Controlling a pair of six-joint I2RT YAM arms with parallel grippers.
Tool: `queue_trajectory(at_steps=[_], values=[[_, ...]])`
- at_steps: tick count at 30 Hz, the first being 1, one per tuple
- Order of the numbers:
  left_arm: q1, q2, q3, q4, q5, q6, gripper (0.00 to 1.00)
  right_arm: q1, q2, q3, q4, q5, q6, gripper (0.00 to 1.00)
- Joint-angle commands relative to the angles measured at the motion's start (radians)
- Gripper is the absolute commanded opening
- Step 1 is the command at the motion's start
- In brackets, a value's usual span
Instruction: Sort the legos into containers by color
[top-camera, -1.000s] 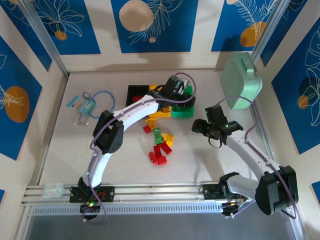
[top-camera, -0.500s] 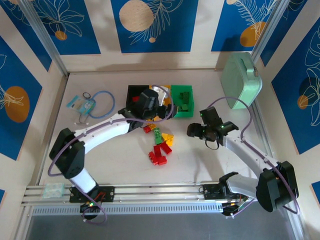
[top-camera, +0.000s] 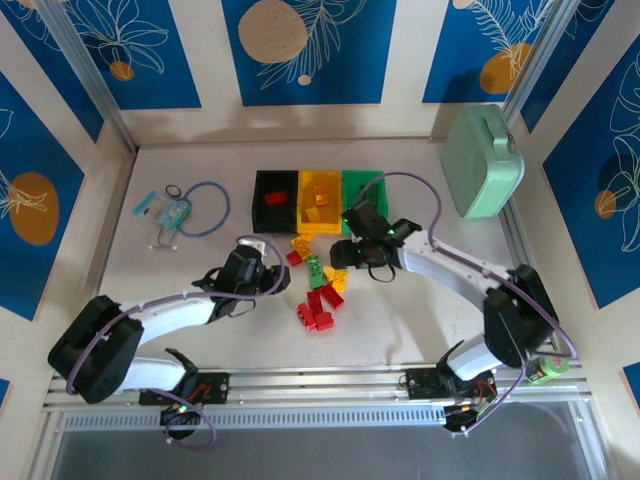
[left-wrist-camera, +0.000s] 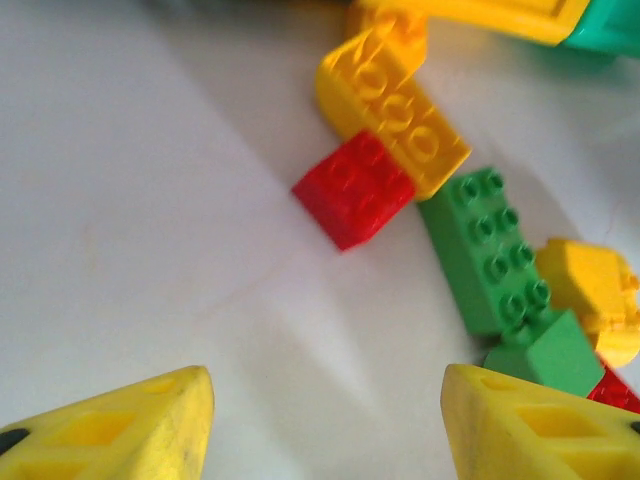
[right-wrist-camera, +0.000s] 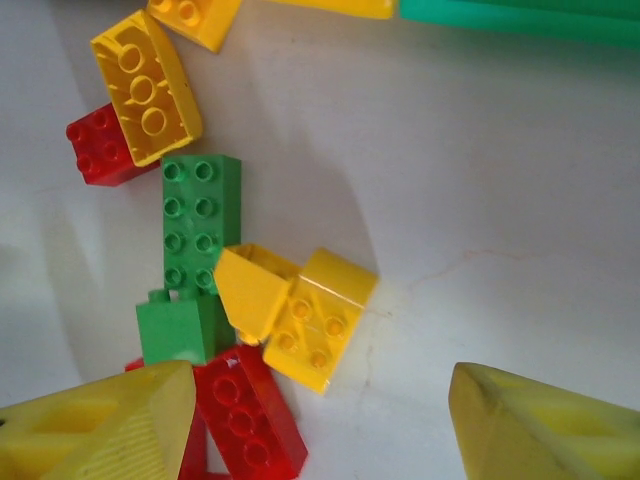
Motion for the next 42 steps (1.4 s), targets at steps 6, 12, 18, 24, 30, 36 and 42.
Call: queue_trajectory(at_steps=[6,12,18,24,30,36,42], values=[[-0.002,-0.216,-0.071,-0.032,-0.061,-0.034,0.62,0.03,0.273,0.252,-0.102,-0.014,-0.032,0.69],[-0.004,-0.329,-0.099,-0.087,-0.09,-0.024,0.62,0.053,0.421,0.379,-0.149,-0.023,-0.049,0.67],[-0.003,-0.369,-0.151,-0.077,-0.092,-0.047,0.62,0.083,0.501,0.439,-0.172,-0.016,-0.06,0.64],[-0.003,-0.393,-0.145,-0.107,-0.106,-0.028,0.62,0.1,0.551,0.484,-0.188,-0.011,-0.066,0.61],[-0.004,-0.397,-0.151,-0.101,-0.108,-0.03,0.62,0.118,0.581,0.493,-0.196,-0.011,-0.068,0.56],[-0.002,-0.393,-0.15,-0.09,-0.106,-0.033,0.61,0.125,0.589,0.496,-0.211,0.007,-0.067,0.41],[-0.004,-0.396,-0.153,-0.093,-0.107,-0.035,0.61,0.125,0.507,0.462,-0.191,0.022,-0.052,0.33]])
